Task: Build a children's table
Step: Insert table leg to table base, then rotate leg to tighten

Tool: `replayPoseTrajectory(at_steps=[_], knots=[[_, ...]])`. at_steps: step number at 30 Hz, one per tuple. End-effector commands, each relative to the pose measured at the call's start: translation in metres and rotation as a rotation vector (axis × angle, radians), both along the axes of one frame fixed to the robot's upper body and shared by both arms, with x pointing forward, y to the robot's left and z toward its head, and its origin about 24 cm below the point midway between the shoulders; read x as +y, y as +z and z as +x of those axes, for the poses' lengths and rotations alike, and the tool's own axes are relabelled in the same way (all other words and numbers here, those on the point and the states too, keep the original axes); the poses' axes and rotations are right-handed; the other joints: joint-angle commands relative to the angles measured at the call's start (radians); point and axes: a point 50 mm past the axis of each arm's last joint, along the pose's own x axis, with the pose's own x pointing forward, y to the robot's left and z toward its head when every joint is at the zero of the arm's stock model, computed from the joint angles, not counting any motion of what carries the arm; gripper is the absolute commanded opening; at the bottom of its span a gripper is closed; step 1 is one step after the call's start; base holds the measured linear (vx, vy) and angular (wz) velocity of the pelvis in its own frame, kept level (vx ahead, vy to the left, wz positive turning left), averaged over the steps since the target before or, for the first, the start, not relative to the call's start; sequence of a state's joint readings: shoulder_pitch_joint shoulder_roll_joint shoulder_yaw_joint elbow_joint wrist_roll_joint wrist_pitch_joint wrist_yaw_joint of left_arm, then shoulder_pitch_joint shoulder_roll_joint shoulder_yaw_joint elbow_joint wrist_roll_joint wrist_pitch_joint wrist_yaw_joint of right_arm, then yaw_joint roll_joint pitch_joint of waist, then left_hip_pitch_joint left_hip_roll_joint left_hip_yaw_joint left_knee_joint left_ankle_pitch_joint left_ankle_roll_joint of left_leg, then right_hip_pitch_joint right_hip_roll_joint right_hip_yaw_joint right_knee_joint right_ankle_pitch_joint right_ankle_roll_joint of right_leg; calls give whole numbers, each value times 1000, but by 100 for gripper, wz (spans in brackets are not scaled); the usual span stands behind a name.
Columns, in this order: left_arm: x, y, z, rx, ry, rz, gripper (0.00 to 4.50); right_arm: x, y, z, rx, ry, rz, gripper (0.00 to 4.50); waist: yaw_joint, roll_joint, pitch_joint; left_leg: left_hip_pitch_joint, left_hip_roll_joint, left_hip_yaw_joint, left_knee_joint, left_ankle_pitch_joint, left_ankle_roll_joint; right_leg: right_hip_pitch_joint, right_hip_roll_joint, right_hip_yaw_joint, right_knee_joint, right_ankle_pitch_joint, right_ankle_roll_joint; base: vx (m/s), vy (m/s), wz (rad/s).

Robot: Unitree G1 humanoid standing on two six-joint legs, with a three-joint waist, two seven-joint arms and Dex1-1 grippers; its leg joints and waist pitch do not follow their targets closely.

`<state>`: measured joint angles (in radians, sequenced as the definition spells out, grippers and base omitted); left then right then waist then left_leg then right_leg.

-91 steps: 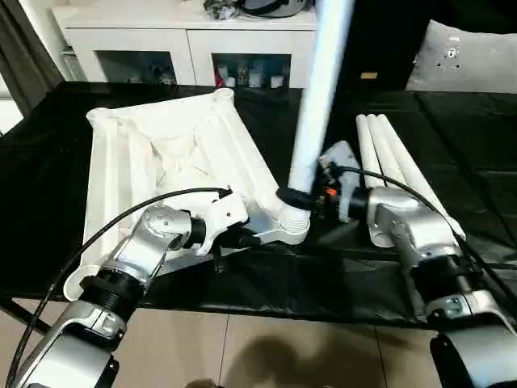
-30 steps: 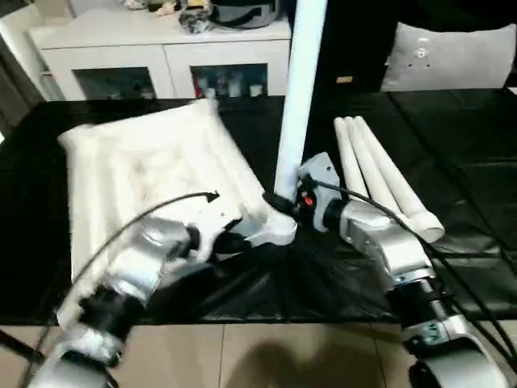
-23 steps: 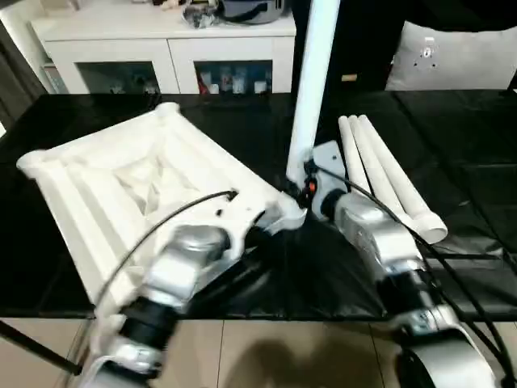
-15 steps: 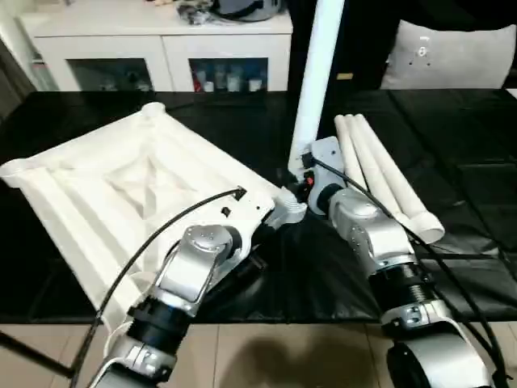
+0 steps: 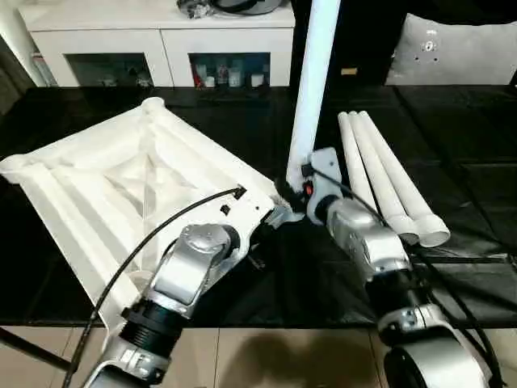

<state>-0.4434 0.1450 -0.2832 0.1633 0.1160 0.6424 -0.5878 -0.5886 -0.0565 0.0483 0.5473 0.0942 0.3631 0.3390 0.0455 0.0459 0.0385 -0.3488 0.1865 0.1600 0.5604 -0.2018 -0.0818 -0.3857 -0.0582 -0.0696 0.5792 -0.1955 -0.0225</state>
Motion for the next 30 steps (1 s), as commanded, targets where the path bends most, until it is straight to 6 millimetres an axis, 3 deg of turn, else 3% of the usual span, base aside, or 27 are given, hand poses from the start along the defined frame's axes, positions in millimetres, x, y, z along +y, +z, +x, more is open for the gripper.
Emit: replayPoseTrajectory(at_steps=[1, 6, 7, 8, 11, 12, 14, 19, 25, 26, 30], knots=[[12, 6, 8, -44, 18, 36, 0, -7, -30, -15, 130, 19, -29, 350, 6, 7, -49, -7, 40, -10, -59, -129, 42, 52, -83, 49, -57, -70, -221, 0, 0, 0], [29, 1, 13, -52, -21, 82, 0, -20, -18, -24, 48, 112, 10, 388, 15, 8, -50, -10, 39, -10, -56, -120, 59, 59, -84, 49, -56, -71, -202, 0, 0, 0], [29, 1, 13, -52, -21, 82, 0, -20, -18, -24, 48, 112, 10, 399, 11, 6, -51, -11, 38, -11, -55, -103, 58, 60, -82, 47, -53, -63, -210, 0, 0, 0], [32, -1, 13, -50, -39, 91, 0, -24, -16, -26, 31, 133, 6, 420, 14, 11, -53, -11, 36, -10, -49, -87, 63, 59, -83, 47, -53, -50, -216, 0, 0, 0], [40, -5, 13, -46, -89, 119, 0, -32, -7, -30, -24, 178, -4, 432, 16, 16, -54, -12, 37, -10, -47, -77, 69, 59, -82, 47, -48, -14, -225, 0, 0, 0], [41, -5, 13, -46, -92, 120, 0, -32, -7, -30, -28, 180, -5, 442, 15, 13, -57, -12, 37, -10, -44, -63, 75, 61, -81, 48, -42, 19, -227, 0, 0, 0], [48, -8, 11, -39, -185, 137, 0, -38, 8, -32, -113, 262, -6, 442, 18, 15, -56, -12, 36, -9, -41, -56, 87, 58, -82, 48, -42, 33, -227, 0, 0, 0], [55, -9, 2, -35, -404, 174, 0, -49, 24, -34, -187, 414, -69, 442, 27, 16, -57, -10, 39, -8, -40, -74, 93, 56, -82, 47, -39, 0, -232, 0, 0, 0], [59, -11, -3, -15, -526, 208, 0, -53, 27, -37, -180, 587, -146, 442, 45, 18, -57, -7, 43, -4, -35, -93, 81, 50, -80, 50, -32, 7, -247, 0, 0, 0], [59, -10, -6, -5, -587, 209, 0, -53, 27, -40, -162, 686, -160, 442, 49, 14, -56, -6, 42, -3, -35, -115, 79, 49, -80, 49, -33, -14, -248, 0, 0, 0], [56, -7, -10, 9, -687, 194, 0, -53, 26, -40, -148, 768, -175, 442, 54, 13, -56, -7, 44, -4, -34, -129, 75, 48, -82, 51, -33, -47, -246, 0, 0, 0]])
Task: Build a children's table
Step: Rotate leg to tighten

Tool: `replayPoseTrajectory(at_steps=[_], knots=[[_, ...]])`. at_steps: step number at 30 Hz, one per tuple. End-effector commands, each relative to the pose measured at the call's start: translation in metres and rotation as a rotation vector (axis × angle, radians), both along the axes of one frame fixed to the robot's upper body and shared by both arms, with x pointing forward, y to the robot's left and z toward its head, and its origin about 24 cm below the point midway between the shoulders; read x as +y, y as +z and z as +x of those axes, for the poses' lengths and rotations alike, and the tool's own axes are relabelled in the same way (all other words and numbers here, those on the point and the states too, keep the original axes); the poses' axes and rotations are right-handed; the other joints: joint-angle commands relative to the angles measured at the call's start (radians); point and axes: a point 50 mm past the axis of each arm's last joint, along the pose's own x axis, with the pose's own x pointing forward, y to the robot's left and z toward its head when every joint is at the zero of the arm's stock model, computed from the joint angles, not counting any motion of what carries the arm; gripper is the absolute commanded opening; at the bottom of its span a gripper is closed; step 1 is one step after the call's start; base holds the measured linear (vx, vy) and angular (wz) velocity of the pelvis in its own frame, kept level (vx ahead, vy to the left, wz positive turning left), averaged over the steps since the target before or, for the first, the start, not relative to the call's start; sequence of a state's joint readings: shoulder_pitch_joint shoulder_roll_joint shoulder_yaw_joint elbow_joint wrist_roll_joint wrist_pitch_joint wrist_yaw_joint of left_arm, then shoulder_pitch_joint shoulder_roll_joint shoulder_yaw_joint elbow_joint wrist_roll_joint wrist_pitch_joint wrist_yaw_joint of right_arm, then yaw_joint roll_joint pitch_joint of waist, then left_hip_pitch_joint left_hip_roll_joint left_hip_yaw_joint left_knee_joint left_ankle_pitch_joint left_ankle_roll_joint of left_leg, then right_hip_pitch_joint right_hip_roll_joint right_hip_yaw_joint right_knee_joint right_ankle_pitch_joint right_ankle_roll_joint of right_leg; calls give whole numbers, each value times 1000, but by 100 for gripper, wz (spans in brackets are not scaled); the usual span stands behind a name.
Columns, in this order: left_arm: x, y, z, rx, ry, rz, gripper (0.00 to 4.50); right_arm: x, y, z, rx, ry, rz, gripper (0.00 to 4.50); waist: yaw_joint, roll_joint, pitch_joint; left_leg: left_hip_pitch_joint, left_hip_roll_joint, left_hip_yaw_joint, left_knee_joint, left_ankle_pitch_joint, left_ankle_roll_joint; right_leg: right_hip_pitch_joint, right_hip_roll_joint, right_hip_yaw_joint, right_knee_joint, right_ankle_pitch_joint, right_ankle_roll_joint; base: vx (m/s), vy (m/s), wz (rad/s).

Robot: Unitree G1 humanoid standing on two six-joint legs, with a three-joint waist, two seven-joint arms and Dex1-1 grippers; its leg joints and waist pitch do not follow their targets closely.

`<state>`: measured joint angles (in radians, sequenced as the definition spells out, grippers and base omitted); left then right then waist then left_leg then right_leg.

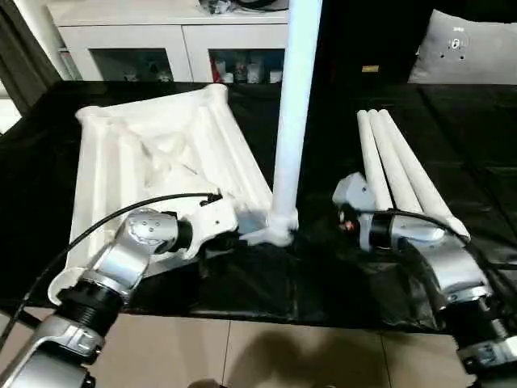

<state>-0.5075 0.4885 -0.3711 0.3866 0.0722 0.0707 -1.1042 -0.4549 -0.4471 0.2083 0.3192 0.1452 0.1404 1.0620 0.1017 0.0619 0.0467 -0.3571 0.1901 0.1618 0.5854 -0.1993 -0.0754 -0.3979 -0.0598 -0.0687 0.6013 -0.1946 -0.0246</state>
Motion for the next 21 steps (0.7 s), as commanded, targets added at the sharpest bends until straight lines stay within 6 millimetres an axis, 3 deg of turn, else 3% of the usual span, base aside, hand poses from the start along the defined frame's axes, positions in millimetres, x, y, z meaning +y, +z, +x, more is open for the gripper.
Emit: replayPoseTrajectory(at_steps=[1, 5, 6, 11, 14, 21], knots=[[-10, -10, -12, 64, -140, 56, 0, 4, 1, 2, -6, 60, -19, 415, -1, -5, -63, 1, 40, -5, -59, -133, 67, 59, -81, 50, -55, -57, -246, 0, 0, 0], [-13, -10, -16, 77, -203, 64, 0, 6, -2, 3, 14, 96, -22, 388, 10, -7, -64, 0, 41, -5, -56, -124, 70, 57, -81, 51, -51, -66, -244, 0, 0, 0], [-13, -10, -16, 77, -210, 65, 0, 7, -2, 3, 22, 102, -24, 373, 10, -11, -64, -1, 41, -4, -56, -123, 70, 57, -81, 51, -51, -68, -241, 0, 0, 0], [-16, -13, -16, 83, -250, 76, 0, 10, -6, 3, 81, 181, -4, 330, 12, -10, -64, -1, 39, -4, -55, -141, 66, 55, -81, 50, -55, -127, -230, 0, 0, 0], [-15, -13, -15, 83, -251, 81, 0, 11, -7, 3, 93, 191, -1, 298, 15, -12, -66, -3, 40, -5, -54, -119, 68, 56, -81, 50, -51, -104, -228, 0, 0, 0], [-12, -14, -15, 96, -238, 78, 0, 12, -14, 2, 126, 206, 0, 273, 15, -12, -67, -4, 39, -5, -53, -116, 70, 56, -80, 48, -51, -109, -229, 0, 0, 0]])
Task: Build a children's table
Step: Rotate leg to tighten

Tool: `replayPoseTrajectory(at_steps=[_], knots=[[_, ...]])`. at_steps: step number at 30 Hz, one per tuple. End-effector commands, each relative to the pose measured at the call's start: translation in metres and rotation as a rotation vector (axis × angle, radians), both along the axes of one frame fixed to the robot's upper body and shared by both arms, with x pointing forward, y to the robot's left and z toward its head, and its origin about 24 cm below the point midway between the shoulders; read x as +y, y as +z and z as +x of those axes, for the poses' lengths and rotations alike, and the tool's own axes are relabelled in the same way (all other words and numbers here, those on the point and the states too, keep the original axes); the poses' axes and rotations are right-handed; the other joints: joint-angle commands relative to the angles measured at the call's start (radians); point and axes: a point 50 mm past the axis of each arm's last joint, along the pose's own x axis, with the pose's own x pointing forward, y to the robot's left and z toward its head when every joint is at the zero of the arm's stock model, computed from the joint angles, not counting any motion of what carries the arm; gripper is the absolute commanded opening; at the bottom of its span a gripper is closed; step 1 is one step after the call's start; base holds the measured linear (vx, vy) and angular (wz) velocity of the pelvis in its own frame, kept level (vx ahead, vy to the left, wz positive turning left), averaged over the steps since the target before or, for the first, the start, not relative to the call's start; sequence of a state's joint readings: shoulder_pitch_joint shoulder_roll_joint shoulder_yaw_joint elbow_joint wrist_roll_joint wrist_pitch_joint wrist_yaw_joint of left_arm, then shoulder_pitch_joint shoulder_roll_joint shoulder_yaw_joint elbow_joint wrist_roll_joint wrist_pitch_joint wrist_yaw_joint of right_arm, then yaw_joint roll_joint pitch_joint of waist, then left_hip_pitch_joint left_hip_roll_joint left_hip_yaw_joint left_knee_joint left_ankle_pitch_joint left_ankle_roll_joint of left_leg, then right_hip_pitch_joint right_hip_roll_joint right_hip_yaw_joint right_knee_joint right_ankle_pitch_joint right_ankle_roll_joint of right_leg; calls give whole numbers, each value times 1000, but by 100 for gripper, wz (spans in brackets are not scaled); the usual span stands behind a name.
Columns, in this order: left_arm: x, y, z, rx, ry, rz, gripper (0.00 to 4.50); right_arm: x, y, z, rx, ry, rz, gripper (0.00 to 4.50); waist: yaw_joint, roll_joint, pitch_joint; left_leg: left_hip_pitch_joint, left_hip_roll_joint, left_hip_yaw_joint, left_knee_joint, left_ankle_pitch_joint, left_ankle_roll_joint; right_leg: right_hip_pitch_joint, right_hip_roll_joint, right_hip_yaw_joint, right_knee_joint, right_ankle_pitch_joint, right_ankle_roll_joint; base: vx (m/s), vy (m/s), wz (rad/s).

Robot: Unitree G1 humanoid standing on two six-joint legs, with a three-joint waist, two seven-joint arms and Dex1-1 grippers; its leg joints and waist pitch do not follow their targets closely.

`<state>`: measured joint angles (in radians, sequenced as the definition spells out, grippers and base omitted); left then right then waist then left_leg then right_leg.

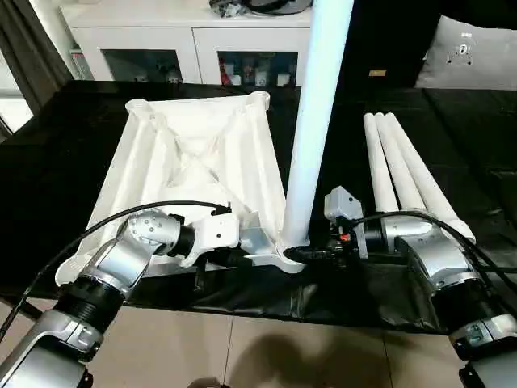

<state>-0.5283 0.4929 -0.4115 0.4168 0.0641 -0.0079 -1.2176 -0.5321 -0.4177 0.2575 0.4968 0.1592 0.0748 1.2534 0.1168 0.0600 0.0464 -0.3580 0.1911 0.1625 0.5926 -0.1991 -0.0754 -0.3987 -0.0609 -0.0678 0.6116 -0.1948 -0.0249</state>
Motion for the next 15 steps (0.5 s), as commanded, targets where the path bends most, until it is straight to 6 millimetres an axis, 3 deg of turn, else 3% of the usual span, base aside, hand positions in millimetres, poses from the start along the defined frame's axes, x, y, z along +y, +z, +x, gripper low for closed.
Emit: replayPoseTrajectory(at_steps=[1, 9, 11, 13, 15], knots=[[-5, -13, -10, 58, -84, 62, 0, 4, -3, 0, 16, 22, -11, 271, 0, -10, -66, -3, 38, -5, -60, -116, 69, 57, -80, 47, -61, -110, -228, 0, 0, 0], [-14, -12, -12, 133, 119, -73, 0, 13, -19, -4, 109, -125, 39, 268, -7, -11, -60, -2, 38, -6, -66, -143, 57, 56, -79, 47, -70, -187, -216, 0, 0, 0], [-22, -11, -13, 142, 242, -121, 0, 21, -29, 2, 130, -298, 53, 268, -16, -12, -53, -3, 38, -6, -73, -164, 41, 53, -81, 48, -76, -243, -205, 0, 0, 0], [-31, -9, -14, 145, 319, -160, 0, 27, -34, 5, 148, -400, 82, 267, -31, -16, -54, -1, 34, -8, -75, -186, 23, 58, -83, 48, -81, -321, -180, 0, 0, 0], [-40, -6, -14, 149, 379, -191, 0, 33, -38, 7, 162, -477, 108, 267, -45, -17, -53, 0, 31, -8, -75, -199, 22, 53, -82, 47, -93, -380, -155, 0, 0, 0]])
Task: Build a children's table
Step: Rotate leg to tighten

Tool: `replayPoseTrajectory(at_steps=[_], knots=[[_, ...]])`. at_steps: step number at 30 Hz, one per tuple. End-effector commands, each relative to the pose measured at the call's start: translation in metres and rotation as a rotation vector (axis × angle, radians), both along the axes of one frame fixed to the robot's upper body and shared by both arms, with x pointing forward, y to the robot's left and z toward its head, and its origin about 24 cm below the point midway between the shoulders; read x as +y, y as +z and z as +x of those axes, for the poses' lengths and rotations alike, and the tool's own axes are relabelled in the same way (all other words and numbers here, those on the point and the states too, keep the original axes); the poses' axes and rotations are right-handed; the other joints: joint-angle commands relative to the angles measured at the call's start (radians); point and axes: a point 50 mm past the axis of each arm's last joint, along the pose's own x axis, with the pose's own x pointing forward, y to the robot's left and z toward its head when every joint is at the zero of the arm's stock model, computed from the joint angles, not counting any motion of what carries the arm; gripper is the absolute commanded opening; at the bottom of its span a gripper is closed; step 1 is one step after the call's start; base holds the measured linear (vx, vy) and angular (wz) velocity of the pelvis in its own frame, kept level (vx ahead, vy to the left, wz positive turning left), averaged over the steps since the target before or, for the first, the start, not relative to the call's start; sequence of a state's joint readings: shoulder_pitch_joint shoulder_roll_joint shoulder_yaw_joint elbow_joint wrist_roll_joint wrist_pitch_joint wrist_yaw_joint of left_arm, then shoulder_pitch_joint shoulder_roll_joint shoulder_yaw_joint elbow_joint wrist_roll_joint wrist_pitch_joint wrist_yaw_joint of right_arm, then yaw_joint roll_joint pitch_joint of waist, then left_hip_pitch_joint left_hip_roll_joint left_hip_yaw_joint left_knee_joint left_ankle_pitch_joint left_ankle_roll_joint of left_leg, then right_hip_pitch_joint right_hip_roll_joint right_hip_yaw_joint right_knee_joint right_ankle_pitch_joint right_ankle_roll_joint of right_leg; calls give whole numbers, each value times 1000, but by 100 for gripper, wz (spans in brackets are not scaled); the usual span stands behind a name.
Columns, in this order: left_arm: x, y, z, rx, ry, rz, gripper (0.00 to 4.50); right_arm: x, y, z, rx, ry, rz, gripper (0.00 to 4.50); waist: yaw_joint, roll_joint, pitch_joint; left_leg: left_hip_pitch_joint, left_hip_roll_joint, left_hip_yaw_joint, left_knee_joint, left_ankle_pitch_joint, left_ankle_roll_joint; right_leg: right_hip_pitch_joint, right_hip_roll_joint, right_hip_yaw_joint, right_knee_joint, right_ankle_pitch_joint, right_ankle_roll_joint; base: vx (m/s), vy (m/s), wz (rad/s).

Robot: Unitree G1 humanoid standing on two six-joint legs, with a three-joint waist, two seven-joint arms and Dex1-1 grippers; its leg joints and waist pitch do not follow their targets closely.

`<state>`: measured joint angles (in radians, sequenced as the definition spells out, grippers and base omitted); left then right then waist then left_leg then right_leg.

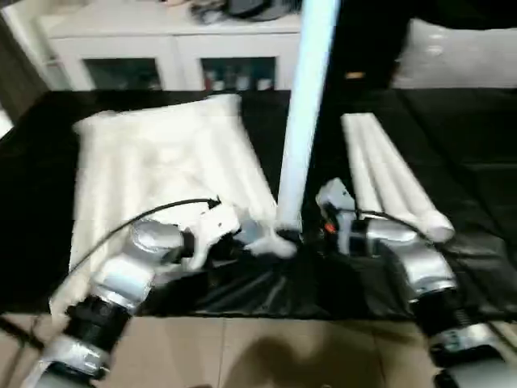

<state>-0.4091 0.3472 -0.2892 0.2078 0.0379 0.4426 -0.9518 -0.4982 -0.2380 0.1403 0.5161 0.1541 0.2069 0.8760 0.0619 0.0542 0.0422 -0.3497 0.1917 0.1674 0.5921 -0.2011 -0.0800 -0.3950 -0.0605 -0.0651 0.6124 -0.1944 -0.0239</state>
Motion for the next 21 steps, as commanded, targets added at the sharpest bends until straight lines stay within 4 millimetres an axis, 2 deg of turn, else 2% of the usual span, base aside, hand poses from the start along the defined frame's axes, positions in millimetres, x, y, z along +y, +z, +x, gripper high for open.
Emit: replayPoseTrajectory(at_steps=[1, 2, 3, 5, 6, 8, 9, 10, 11, 13, 16, 17, 18, 19, 21], knots=[[-36, 5, -7, 3, 19, -75, 0, 18, -25, -1, 130, -150, 17, 267, 4, -13, -47, -7, 30, -11, -73, -199, 30, 46, -81, 45, -97, -382, -159, 0, 0, 0], [-45, 7, -4, -12, 66, -83, 0, 22, -28, 2, 144, -214, 20, 267, 2, -11, -46, -5, 30, -11, -73, -204, 30, 44, -80, 45, -98, -391, -159, 0, 0, 0], [-45, 7, -4, -12, 66, -83, 0, 22, -28, 2, 144, -214, 20, 267, -1, -11, -44, -3, 27, -10, -72, -216, 31, 41, -78, 42, -105, -422, -153, 0, 0, 0], [-58, 11, 1, -41, 148, -92, 0, 27, -31, 6, 169, -322, 24, 267, 0, -12, -43, -3, 25, -13, -73, -233, 34, 40, -79, 40, -112, -468, -130, 0, 0, 0], [-69, 15, 7, -72, 208, -100, 0, 28, -33, 10, 183, -415, 13, 267, -4, -12, -42, -1, 26, -13, -75, -241, 29, 36, -76, 39, -113, -477, -122, 0, 0, 0], [-77, 18, 10, -114, 234, -97, 0, 27, -34, 13, 161, -482, -20, 267, -3, -11, -44, 0, 23, -15, -75, -242, 25, 36, -76, 38, -117, -477, -111, 0, 0, 0], [-77, 19, 10, -126, 228, -91, 0, 25, -32, 14, 143, -490, -4, 267, -4, -11, -49, -11, 28, -19, -79, -229, 26, 44, -78, 38, -108, -411, -113, 0, 0, 0], [-77, 20, 10, -133, 222, -87, 0, 23, -31, 14, 132, -493, 10, 302, -4, -13, -48, -12, 28, -18, -78, -230, 30, 43, -77, 39, -108, -394, -116, 0, 0, 0], [-74, 19, 10, -139, 224, -76, 0, 20, -28, 15, 104, -498, 18, 302, -2, -14, -48, -7, 27, -14, -75, -237, 37, 38, -77, 42, -109, -376, -124, 0, 0, 0], [-69, 18, 11, -147, 224, -57, 0, 15, -25, 15, 65, -491, 21, 339, 1, -13, -51, -4, 28, -12, -73, -228, 42, 37, -77, 44, -105, -348, -136, 0, 0, 0], [-59, 14, 13, -155, 221, -21, 0, 7, -19, 14, 23, -464, 41, 358, 6, -14, -56, -15, 28, -13, -71, -175, 54, 47, -76, 44, -92, -261, -161, 0, 0, 0], [-47, 10, 15, -157, 215, 7, 0, -2, -11, 13, -25, -425, 64, 371, 13, -12, -60, -12, 30, -10, -65, -145, 66, 44, -76, 45, -90, -199, -171, 0, 0, 0], [-42, 8, 16, -158, 206, 23, 0, -7, -7, 12, -56, -399, 64, 387, 15, -13, -62, -18, 30, -12, -63, -99, 76, 51, -74, 46, -75, -117, -189, 0, 0, 0], [-40, 7, 17, -159, 202, 30, 0, -9, -5, 12, -68, -388, 61, 387, 17, -12, -61, -19, 29, -11, -62, -95, 83, 49, -71, 43, -76, -104, -193, 0, 0, 0], [-31, 3, 17, -158, 160, 59, 0, -18, 3, 10, -114, -310, 50, 402, 25, -8, -68, -21, 30, -10, -54, -54, 105, 51, -74, 44, -64, -25, -214, 0, 0, 0]])
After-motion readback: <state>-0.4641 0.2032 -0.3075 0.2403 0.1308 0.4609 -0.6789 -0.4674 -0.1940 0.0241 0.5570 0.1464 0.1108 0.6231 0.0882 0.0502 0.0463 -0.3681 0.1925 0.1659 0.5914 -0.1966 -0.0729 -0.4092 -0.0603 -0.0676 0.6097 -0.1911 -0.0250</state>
